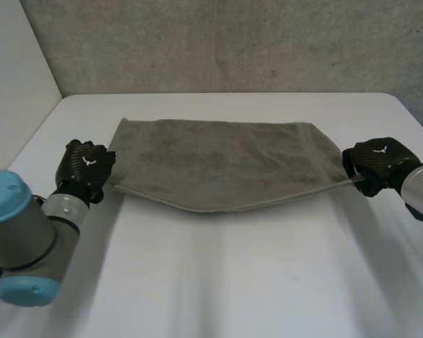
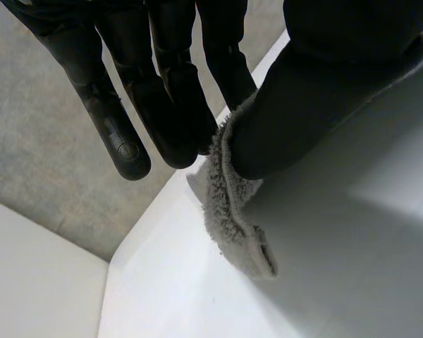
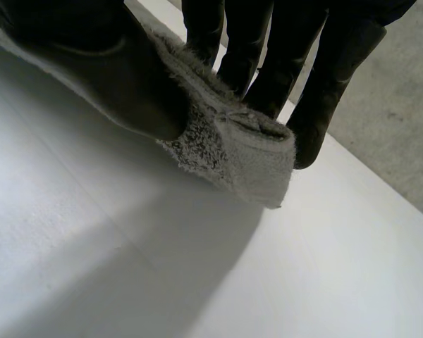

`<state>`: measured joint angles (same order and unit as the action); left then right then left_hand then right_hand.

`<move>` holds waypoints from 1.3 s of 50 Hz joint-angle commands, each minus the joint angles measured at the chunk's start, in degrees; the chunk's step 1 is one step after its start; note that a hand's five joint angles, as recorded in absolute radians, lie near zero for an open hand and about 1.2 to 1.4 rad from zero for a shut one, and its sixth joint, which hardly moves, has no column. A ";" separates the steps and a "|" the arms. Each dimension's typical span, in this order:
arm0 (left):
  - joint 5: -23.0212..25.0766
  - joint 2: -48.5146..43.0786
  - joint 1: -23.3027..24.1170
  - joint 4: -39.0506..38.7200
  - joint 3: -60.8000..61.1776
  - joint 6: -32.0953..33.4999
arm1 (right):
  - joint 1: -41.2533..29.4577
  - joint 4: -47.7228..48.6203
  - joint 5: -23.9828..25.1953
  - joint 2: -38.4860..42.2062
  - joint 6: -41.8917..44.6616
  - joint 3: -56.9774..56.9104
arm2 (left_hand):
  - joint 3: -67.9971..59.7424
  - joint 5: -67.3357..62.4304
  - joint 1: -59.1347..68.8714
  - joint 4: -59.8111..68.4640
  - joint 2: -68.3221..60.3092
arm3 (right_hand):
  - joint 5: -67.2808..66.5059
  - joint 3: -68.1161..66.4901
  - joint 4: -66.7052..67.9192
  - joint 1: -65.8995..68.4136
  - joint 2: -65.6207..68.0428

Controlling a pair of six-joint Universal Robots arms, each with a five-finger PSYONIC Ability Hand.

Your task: Fold the towel.

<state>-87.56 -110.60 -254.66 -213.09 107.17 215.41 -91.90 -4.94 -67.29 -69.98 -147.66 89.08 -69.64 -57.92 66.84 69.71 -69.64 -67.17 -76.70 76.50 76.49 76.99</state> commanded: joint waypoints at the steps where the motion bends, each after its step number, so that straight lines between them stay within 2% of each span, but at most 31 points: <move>1: 5.02 10.56 -3.99 12.13 3.30 0.10 | 4.52 -15.66 1.98 -4.37 13.24 -2.06 | -10.36 -12.08 13.16 10.29 -10.36 | -2.83 -3.30 3.50 3.51 3.01; 2: 5.98 12.58 -4.52 16.17 3.30 0.01 | 6.19 -21.63 2.25 -4.89 18.15 -2.59 | -10.36 -12.08 13.16 10.29 -10.36 | -2.83 -3.30 3.50 3.51 3.01; 3: 5.99 12.61 -4.53 16.21 3.30 0.01 | 6.20 -21.69 2.25 -4.90 18.20 -2.60 | -10.36 -12.08 13.16 10.29 -10.36 | -2.83 -3.30 3.50 3.51 3.01; 4: 7.04 14.35 -4.70 20.04 3.13 -0.17 | 7.51 -25.95 2.51 -5.33 21.42 -3.47 | -10.36 -12.08 13.16 10.29 -10.36 | -2.83 -3.30 3.50 3.51 3.01; 5: 7.05 14.36 -4.71 20.08 3.13 -0.17 | 8.30 -29.74 2.86 -5.86 23.54 -4.87 | -10.36 -12.08 13.16 10.29 -10.36 | -2.83 -3.30 3.50 3.51 3.01; 7: 8.62 16.73 -5.49 25.24 2.69 -0.17 | 8.57 -31.43 2.78 -6.30 23.56 -6.27 | -10.36 -12.08 13.16 10.29 -10.36 | -2.83 -3.30 3.50 3.51 3.01; 9: 9.15 17.17 -6.11 26.48 2.25 -0.17 | 8.49 -31.44 2.78 -6.48 22.69 -7.59 | -10.36 -12.08 13.16 10.29 -10.36 | -2.83 -3.30 3.50 3.51 3.01; 14: 10.13 15.95 -6.20 24.91 -0.48 -0.87 | 8.31 -29.42 3.74 -5.51 18.81 -10.68 | -10.36 -12.08 13.16 10.29 -10.36 | -2.83 -3.30 3.50 3.51 3.01; 16: 9.69 9.83 -4.98 20.37 -3.27 -1.74 | 7.70 -24.88 4.62 -1.23 15.75 -12.87 | -10.36 -12.08 13.16 10.29 -10.36 | -2.83 -3.30 3.50 3.51 3.01; 18: 9.69 9.79 -4.97 20.34 -3.29 -1.75 | 6.39 -21.63 4.53 1.49 13.21 -14.71 | -10.36 -12.08 13.16 10.29 -10.36 | -2.83 -3.30 3.50 3.51 3.01; 20: 8.55 0.62 -1.04 15.27 -10.27 -2.97 | 4.71 -18.79 4.27 3.71 10.99 -16.66 | -10.36 -12.08 13.16 10.29 -10.36 | -2.83 -3.30 3.50 3.51 3.01; 21: 8.54 0.56 -1.01 15.25 -10.32 -2.98 | 3.40 -15.74 3.49 5.72 8.55 -18.57 | -10.36 -12.08 13.16 10.29 -10.36 | -2.83 -3.30 3.50 3.51 3.01; 22: 6.89 -3.44 -0.06 14.38 -13.89 -3.15 | 2.35 -12.58 1.83 8.08 6.44 -20.51 | -10.36 -12.08 13.16 10.29 -10.36 | -2.83 -3.30 3.50 3.51 3.01; 23: 6.87 -3.48 -0.05 14.37 -13.92 -3.16 | 2.34 -12.55 1.81 8.11 6.42 -20.53 | -10.36 -12.08 13.16 10.29 -10.36 | -2.83 -3.30 3.50 3.51 3.01; 25: 1.19 -12.48 1.00 14.45 -23.18 -3.07 | 0.68 -7.21 -2.65 13.00 4.58 -23.85 | -10.36 -12.08 13.16 10.29 -10.36 | -2.83 -3.30 3.50 3.51 3.01; 26: 1.16 -12.53 1.01 14.46 -23.24 -3.07 | 0.67 -7.19 -2.67 13.03 4.57 -23.87 | -10.36 -12.08 13.16 10.29 -10.36 | -2.83 -3.30 3.50 3.51 3.01; 28: -3.39 -19.53 1.53 14.37 -32.16 -3.07 | -1.87 -1.59 -6.70 17.40 4.57 -26.58 | -10.36 -12.08 13.16 10.29 -10.36 | -2.83 -3.30 3.50 3.51 3.01; 30: -4.63 -22.17 1.62 14.19 -35.51 -2.89 | -2.40 0.96 -7.85 19.17 4.57 -27.46 | -10.36 -12.08 13.16 10.29 -10.36 | -2.83 -3.30 3.50 3.51 3.01; 36: -5.08 -29.57 3.11 13.40 -46.68 -2.72 | -3.99 10.73 -10.67 25.32 4.66 -30.01 | -10.36 -12.08 13.16 10.29 -10.36 | -2.83 -3.30 3.50 3.51 3.01; 48: -3.42 -34.76 5.40 10.77 -52.07 -2.72 | -5.05 11.97 -13.57 32.72 4.66 -35.82 | -10.36 -12.08 13.16 10.29 -10.36 | -2.83 -3.30 3.50 3.51 3.01; 49: -2.89 -35.20 5.75 10.42 -51.98 -2.63 | -5.13 12.06 -14.09 33.07 4.66 -35.99 | 4.60 2.89 -1.81 -4.68 4.61 | 1.94 1.47 -1.27 -1.26 -1.76; 50: -2.88 -35.21 5.75 10.41 -51.98 -2.63 | -5.13 12.06 -14.10 33.07 4.66 -35.99 | 4.75 3.04 -1.96 -4.83 4.76 | 1.98 1.52 -1.32 -1.30 -1.81; 51: -2.71 -35.56 6.01 10.15 -51.89 -2.54 | -5.22 12.41 -14.80 33.33 4.66 -35.99 | 35.06 33.35 -32.27 -35.14 35.07 | 35.79 35.32 -35.12 -35.11 -35.61; 52: -2.88 -35.82 6.37 9.97 -51.80 -2.45 | -5.31 12.50 -15.85 33.42 4.40 -35.99 | 59.64 57.92 -56.84 -59.71 59.64 | 67.17 66.70 -66.50 -66.49 -66.99; 59: -3.23 -35.65 6.54 9.97 -50.49 1.32 | -5.49 12.85 -18.76 32.28 3.69 -35.29 | 59.42 57.71 -56.63 -59.50 59.43 | 67.17 66.70 -66.50 -66.49 -66.99; 64: -5.16 -33.46 5.93 10.32 -48.47 1.50 | -5.13 14.08 -18.85 28.15 3.08 -32.22 | 59.42 57.71 -56.63 -59.50 59.43 | 67.17 66.70 -66.50 -66.49 -66.99; 65: -5.17 -33.45 5.93 10.32 -48.46 1.50 | -4.96 14.17 -18.67 25.36 2.82 -30.65 | 59.42 57.71 -56.63 -59.50 59.43 | 67.17 66.70 -66.50 -66.49 -66.99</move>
<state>-90.94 -146.16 -248.18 -203.14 56.82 216.09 -97.25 8.31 -85.98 -38.69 -144.07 54.58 -10.05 -1.89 10.46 10.11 -10.04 -3.52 -14.08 14.78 13.30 14.19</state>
